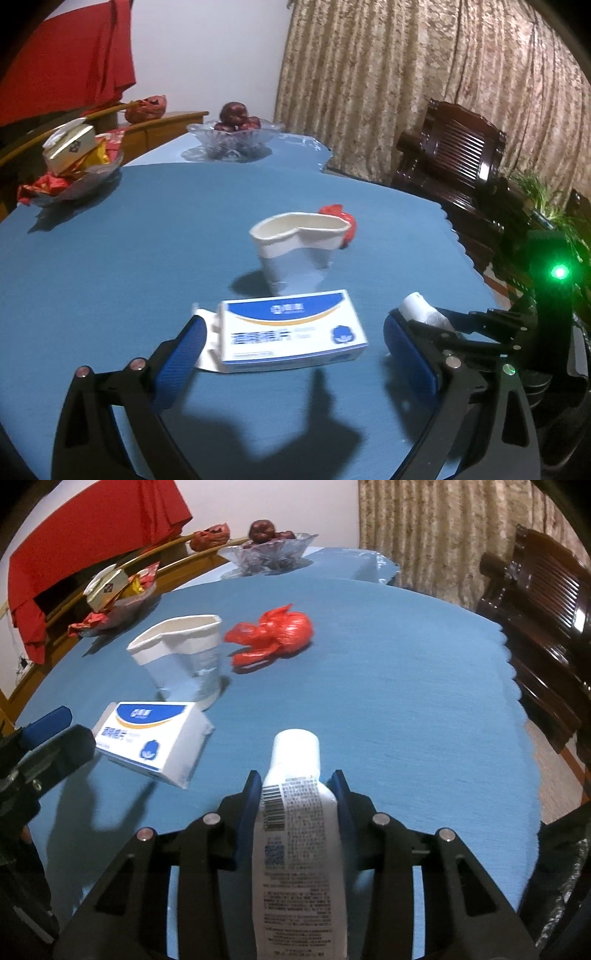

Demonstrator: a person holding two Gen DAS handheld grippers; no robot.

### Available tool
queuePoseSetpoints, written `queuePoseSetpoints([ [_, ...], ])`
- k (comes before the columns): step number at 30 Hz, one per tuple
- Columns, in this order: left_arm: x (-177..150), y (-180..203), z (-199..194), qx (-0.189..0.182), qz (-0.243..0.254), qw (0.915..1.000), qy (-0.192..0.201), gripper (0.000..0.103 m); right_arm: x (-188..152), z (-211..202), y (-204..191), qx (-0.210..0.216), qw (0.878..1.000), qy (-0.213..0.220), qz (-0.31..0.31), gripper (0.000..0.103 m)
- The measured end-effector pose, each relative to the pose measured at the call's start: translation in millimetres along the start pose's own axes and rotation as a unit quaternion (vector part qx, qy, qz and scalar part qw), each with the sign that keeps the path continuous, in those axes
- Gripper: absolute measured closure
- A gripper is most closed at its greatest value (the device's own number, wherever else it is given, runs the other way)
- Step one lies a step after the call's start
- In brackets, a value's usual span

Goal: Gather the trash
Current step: 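Grasp the white cotton-pad box with the left tool while the right tool holds the tube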

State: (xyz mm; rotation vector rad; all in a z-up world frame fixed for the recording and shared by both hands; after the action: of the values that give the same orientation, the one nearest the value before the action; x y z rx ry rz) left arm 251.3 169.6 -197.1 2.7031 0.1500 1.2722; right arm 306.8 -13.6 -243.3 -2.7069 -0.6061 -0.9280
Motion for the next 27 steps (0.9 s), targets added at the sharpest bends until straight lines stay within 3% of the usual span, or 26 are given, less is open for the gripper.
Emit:
queuePoseSetpoints([
  [5, -1, 15, 14, -0.002, 0.000, 0.9999, -0.012, 0.009, -8, -3, 13, -0.002, 1.000, -0.002, 0.011, 0.065],
  [13, -9, 16, 37, 0.034, -0.001, 0.9985, -0.042, 0.009, -9, -3, 15, 0.004, 1.000, 0.004, 0.016, 0.065],
  [21, -18, -1, 27, 0.056, -0.005, 0.9974, -0.045, 0.009, -10, -4, 16, 0.004, 1.000, 0.004, 0.016, 0.065],
  [27, -27, -19, 18, 0.055, -0.044, 0.9961, -0.054, 0.009, -10, -4, 17, 0.002, 1.000, 0.004, 0.015, 0.065],
])
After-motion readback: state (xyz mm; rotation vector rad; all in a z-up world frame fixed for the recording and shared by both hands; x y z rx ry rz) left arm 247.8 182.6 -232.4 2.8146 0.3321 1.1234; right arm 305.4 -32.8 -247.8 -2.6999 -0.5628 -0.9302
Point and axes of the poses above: each gripper's, at about its wrist camera, not at the fingertips, and z roughly the way its jaws point, y to its right, x to its top, the point moved 5 cm from there along z, roughly the way its jaws point, and after that the axes turned 4 degrees about -z, right-handed, at the moved point
